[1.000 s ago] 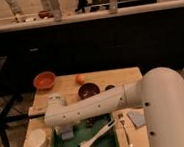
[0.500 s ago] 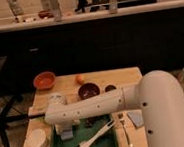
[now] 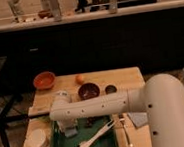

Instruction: Place sponge in table surface

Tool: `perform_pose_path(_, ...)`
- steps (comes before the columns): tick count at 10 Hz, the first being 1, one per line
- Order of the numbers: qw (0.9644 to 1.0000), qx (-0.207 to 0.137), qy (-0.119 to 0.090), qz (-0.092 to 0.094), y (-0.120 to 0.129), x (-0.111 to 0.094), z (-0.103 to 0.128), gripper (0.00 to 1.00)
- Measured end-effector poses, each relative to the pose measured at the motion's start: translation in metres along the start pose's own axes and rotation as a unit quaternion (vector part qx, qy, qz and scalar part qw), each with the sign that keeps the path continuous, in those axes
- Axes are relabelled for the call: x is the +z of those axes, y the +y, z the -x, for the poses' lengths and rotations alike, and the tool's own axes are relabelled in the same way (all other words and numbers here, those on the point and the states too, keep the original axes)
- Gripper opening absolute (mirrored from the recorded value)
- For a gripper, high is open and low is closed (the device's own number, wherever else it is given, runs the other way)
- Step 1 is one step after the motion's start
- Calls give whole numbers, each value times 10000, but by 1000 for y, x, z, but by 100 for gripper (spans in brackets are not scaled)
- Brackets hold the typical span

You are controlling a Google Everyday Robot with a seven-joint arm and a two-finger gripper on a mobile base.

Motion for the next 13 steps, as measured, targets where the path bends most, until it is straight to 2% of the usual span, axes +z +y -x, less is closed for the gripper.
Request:
perform_pose_path(2, 10000, 7, -19, 44, -1, -2, 0, 13)
perform_pose_path(4, 10000, -17, -58, 39, -1, -6, -1, 1)
perform_pose_path(13, 9990, -11, -457, 17, -9, -37, -2, 0)
